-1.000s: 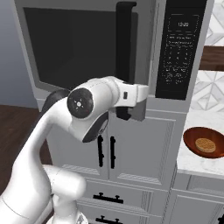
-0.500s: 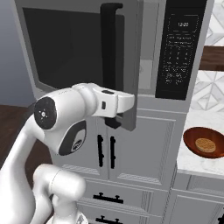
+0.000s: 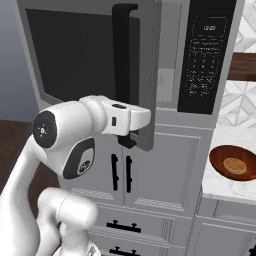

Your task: Open the microwave, place the bowl with waffle inside the microwave, then close the microwave door and turn it on.

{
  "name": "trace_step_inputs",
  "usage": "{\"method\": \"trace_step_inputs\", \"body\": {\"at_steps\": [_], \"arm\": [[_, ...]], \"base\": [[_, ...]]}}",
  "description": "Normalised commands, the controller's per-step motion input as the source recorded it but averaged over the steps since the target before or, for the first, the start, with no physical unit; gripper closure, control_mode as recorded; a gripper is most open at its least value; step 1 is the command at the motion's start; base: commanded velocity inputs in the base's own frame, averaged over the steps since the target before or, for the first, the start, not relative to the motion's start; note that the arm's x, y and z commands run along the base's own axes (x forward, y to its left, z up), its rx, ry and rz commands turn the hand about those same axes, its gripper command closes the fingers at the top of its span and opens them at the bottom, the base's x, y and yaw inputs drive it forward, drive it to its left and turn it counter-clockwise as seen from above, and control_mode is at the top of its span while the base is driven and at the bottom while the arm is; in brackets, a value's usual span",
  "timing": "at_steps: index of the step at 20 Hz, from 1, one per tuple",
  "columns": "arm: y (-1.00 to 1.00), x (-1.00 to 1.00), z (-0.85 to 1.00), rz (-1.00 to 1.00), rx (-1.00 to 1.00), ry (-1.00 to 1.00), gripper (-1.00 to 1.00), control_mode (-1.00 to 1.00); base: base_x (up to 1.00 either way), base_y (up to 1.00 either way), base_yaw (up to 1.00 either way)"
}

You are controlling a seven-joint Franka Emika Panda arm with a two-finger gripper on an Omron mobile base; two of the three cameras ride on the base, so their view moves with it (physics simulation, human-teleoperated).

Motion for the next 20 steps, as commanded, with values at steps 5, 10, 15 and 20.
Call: {"method": "trace_step_inputs", "body": {"at_steps": [5, 10, 15, 20], "arm": [[0.00, 0.00, 0.00, 0.00, 0.00, 0.00, -1.00, -1.00], [0.00, 0.00, 0.00, 0.00, 0.00, 0.00, -1.00, -1.00], [-0.01, -0.39, 0.00, 0.00, 0.00, 0.00, -1.00, -1.00], [-0.33, -0.88, 0.00, 0.13, -0.01, -0.02, -1.00, -1.00]], "base": [[0.00, 0.00, 0.00], [0.00, 0.00, 0.00], [0.00, 0.00, 0.00], [0.00, 0.00, 0.00]]}}
